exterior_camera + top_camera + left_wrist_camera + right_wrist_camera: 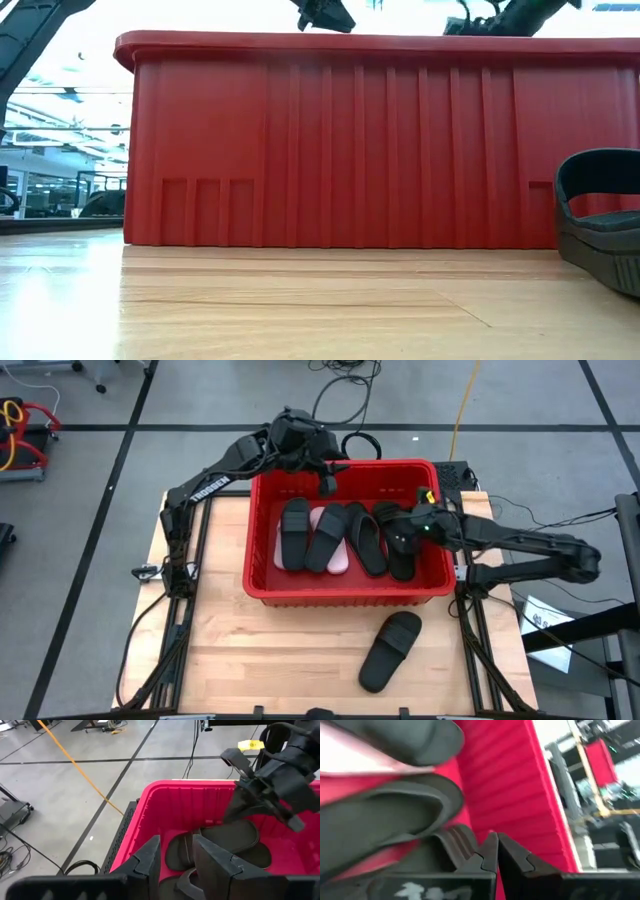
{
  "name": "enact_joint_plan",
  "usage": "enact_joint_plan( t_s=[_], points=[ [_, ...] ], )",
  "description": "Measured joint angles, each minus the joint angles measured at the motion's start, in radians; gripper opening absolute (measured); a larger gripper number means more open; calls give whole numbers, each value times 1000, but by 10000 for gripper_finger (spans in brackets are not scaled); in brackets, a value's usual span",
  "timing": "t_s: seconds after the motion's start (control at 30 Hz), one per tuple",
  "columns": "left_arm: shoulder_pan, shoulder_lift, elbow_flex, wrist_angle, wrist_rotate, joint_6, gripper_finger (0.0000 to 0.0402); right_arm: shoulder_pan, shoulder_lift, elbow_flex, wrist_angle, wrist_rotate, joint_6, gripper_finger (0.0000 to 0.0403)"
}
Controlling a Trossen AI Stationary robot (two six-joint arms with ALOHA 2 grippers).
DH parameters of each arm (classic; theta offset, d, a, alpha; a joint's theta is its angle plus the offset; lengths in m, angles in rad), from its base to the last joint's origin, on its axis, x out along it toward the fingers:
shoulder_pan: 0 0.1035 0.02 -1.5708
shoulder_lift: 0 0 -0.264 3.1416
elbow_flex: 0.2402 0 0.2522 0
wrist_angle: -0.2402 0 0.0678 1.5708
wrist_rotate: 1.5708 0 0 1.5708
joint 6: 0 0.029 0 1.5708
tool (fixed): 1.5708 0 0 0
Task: Pick and place slides into bin
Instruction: Put the black slipper into the red bin
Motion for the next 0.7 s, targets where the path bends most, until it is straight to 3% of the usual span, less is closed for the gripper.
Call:
enact_joint_plan(
  t_s=[0.13,0.37,0.7],
  points=[
    [1,0,0,0,0,0,115,-61,46,0,8,19,67,7],
    [0,0,0,0,0,0,115,-110,104,0,-56,-158,13,24],
    [1,0,0,0,0,1,115,-115,178,0,-56,-157,-10,111]
  ],
)
